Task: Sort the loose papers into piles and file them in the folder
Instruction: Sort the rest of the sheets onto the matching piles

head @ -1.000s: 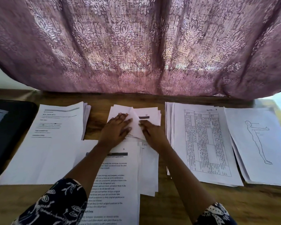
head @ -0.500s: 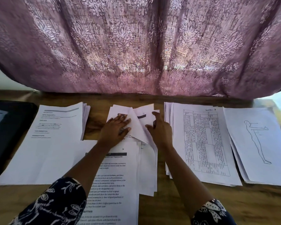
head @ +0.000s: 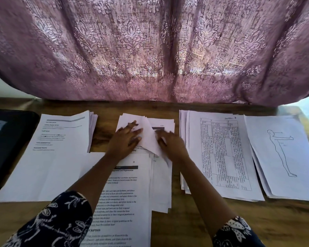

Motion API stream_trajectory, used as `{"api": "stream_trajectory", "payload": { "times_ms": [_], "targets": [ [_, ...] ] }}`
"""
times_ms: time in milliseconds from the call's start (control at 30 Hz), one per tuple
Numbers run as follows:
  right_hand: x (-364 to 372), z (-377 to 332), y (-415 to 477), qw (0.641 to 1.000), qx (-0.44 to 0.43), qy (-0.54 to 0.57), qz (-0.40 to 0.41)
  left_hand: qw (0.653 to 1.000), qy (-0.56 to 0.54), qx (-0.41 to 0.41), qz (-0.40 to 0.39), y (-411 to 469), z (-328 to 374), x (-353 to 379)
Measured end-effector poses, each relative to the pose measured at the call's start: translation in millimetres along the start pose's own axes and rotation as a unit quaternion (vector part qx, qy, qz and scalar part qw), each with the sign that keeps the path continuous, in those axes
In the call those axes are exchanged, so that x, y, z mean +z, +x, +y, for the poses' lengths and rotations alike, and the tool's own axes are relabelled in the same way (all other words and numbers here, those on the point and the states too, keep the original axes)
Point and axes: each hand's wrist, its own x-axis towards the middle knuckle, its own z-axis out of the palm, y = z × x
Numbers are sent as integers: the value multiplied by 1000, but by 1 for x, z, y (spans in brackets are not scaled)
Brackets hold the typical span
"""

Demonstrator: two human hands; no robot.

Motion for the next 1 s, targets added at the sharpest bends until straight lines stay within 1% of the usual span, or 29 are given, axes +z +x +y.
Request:
{"api": "stream_trajectory", "payload": {
  "times_ms": [33,67,133,167,300,367,433,467,500,567,633,700,733,767,833,867,933,967,1000],
  "targets": [
    [-1,6,6,1000,19,-10,22,1000,-2,-3,-5,0,-2,1],
    [0,13,10,999,39,-31,21,1000,-4,-6,-10,0,-3,2],
    [5,23,14,995,66,-76,-14,1000,-5,-9,-15,0,-2,2],
    [8,27,13,994,70,-86,-15,1000,-5,-11,-16,0,-1,3],
    [14,21,9,994,57,-90,32,999,-10,-26,-30,1,-1,2],
    [12,12,7,993,91,-32,69,999,-12,-27,-31,1,-2,1],
    [9,1,4,974,160,109,116,999,-17,-25,-28,0,-3,2],
    [8,-5,0,960,176,171,133,999,-19,-25,-27,0,-3,1],
    [9,-10,-3,957,167,194,140,999,-24,-29,-25,0,-1,1],
    [13,-19,-12,977,92,158,112,998,-48,-45,-9,-1,5,-2],
    [21,-23,-17,998,20,47,34,994,-91,-58,26,-3,9,-4],
    [28,-20,-19,998,-11,-51,-36,986,-146,-62,52,-6,12,-6],
    [30,-18,-19,996,-23,-74,-53,984,-156,-62,53,-7,12,-6],
    [30,-16,-19,995,-31,-78,-59,987,-141,-60,45,-7,11,-6],
    [29,-16,-18,997,-29,-42,-54,998,-57,-40,12,-3,6,-3],
    [28,-15,-17,999,-16,-5,-42,999,-22,-26,-5,-1,4,-2],
    [23,-10,-10,998,11,54,2,1000,5,-14,-26,1,1,0],
    [21,-5,-4,998,18,48,25,999,7,-15,-32,1,0,1],
    [19,1,0,999,31,19,31,999,7,-15,-35,1,-1,2]
  ]
}}
